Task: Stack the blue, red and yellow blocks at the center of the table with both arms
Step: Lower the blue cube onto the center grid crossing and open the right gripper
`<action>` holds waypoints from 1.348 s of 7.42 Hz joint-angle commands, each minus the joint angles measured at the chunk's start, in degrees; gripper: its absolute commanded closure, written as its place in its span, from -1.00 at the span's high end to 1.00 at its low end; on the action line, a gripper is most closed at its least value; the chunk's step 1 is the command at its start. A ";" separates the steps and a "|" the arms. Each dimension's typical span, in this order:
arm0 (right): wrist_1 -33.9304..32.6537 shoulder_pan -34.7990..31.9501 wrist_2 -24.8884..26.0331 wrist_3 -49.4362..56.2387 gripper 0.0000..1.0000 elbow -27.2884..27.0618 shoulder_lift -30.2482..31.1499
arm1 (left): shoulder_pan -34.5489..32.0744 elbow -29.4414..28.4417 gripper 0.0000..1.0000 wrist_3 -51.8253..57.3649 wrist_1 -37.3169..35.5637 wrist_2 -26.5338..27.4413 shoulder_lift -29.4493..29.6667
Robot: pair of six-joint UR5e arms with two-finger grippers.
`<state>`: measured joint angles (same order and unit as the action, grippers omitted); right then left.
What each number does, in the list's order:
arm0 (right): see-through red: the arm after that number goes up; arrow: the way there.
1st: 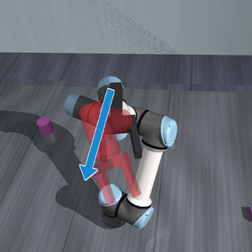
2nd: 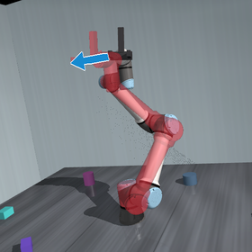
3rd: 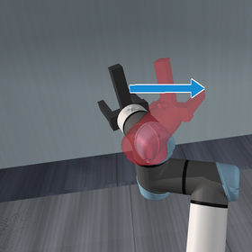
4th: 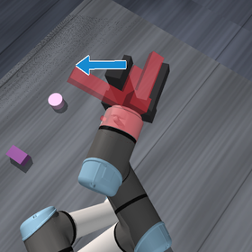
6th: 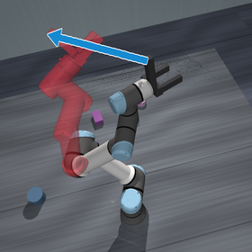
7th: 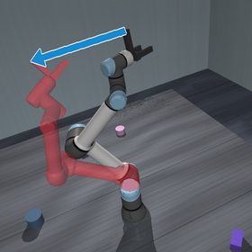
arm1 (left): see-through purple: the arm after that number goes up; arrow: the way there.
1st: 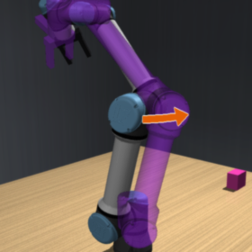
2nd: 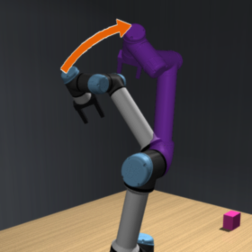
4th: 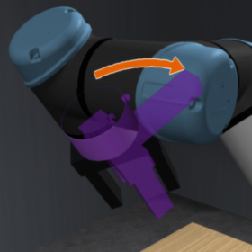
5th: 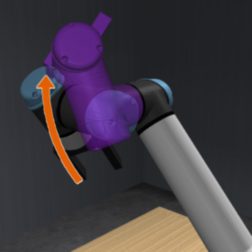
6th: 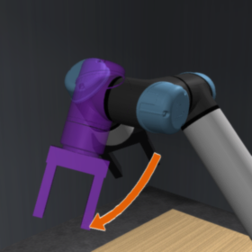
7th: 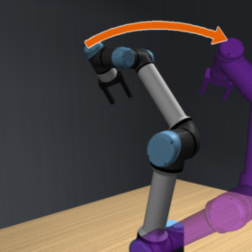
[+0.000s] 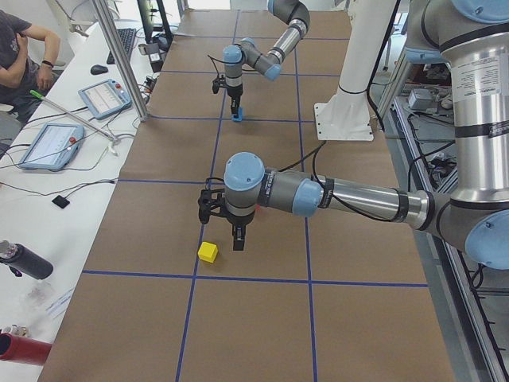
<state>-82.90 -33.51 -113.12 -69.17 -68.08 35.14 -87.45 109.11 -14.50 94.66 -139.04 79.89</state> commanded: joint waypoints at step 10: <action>0.02 0.55 0.26 0.44 -0.94 1.46 -1.04 | 0.00 0.40 0.99 0.00 -0.09 -0.09 -0.09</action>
<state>-82.88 -32.96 -112.85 -68.72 -66.79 34.21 -87.45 109.49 -14.50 94.57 -139.13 79.81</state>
